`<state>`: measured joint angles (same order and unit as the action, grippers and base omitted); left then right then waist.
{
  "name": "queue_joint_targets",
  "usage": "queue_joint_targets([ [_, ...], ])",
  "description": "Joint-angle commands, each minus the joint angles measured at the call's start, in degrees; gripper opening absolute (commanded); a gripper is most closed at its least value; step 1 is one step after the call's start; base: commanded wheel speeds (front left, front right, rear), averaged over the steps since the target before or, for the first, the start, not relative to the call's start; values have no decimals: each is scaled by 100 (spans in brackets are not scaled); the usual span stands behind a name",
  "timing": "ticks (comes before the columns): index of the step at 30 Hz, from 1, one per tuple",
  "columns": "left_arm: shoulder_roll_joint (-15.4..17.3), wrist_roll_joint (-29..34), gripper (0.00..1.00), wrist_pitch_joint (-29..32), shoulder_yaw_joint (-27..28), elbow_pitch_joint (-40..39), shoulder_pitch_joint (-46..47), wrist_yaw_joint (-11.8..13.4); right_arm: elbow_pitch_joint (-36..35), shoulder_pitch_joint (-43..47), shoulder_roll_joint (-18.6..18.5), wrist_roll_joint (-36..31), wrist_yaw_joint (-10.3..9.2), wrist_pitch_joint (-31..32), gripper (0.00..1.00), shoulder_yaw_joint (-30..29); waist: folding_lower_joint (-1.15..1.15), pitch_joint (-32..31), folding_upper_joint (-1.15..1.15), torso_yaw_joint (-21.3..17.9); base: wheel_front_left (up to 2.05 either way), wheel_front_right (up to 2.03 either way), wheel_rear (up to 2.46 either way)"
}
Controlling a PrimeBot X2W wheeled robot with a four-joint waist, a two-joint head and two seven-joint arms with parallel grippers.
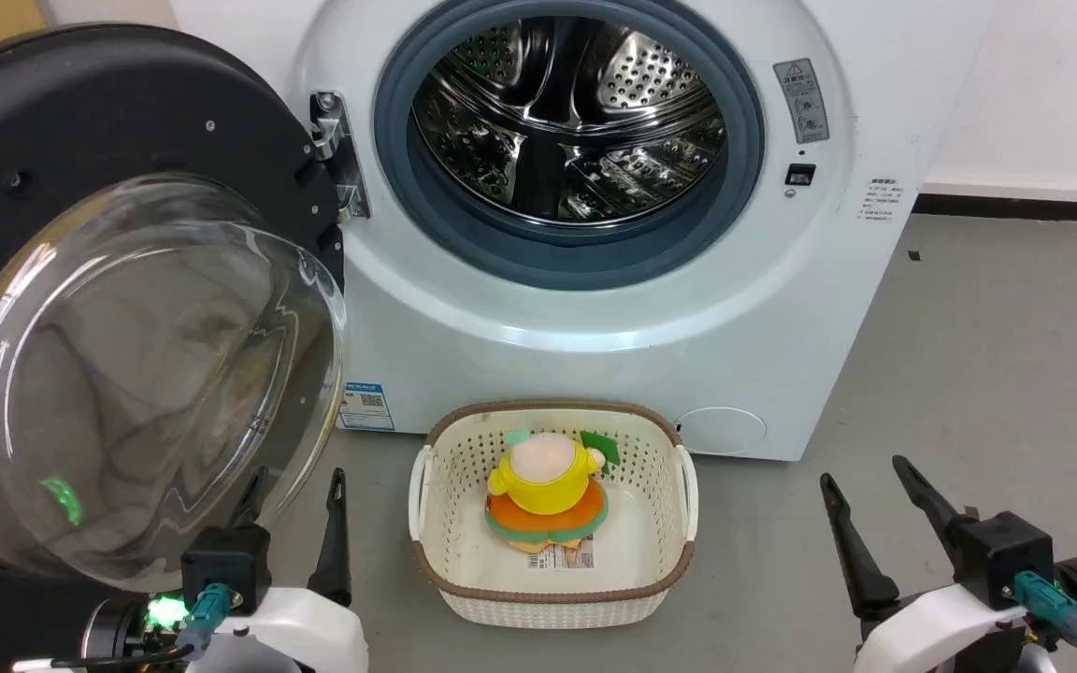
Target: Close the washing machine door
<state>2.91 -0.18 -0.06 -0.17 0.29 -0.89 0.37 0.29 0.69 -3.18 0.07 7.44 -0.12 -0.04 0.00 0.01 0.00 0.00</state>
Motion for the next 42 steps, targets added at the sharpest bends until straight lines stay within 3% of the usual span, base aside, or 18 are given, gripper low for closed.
queue_joint_targets([
  [1, 0, -13, 100, -53, -18, -4, -7, 20, 11, 17, 1, 51, 0, -48, 100, -4, 0, 1, 0, 1, 0, 0, 0],
  [20, -1, -74, 100, -280, -125, -62, -41, 126, 8, 93, 6, 117, 1, -275, 100, -32, 0, -5, 0, 204, 0, 0, 0],
  [42, -1, -106, 100, -543, -156, -176, -130, 214, 43, 198, 5, 201, 2, -538, 100, 78, 0, -81, 0, 1033, 0, 0, 0],
])
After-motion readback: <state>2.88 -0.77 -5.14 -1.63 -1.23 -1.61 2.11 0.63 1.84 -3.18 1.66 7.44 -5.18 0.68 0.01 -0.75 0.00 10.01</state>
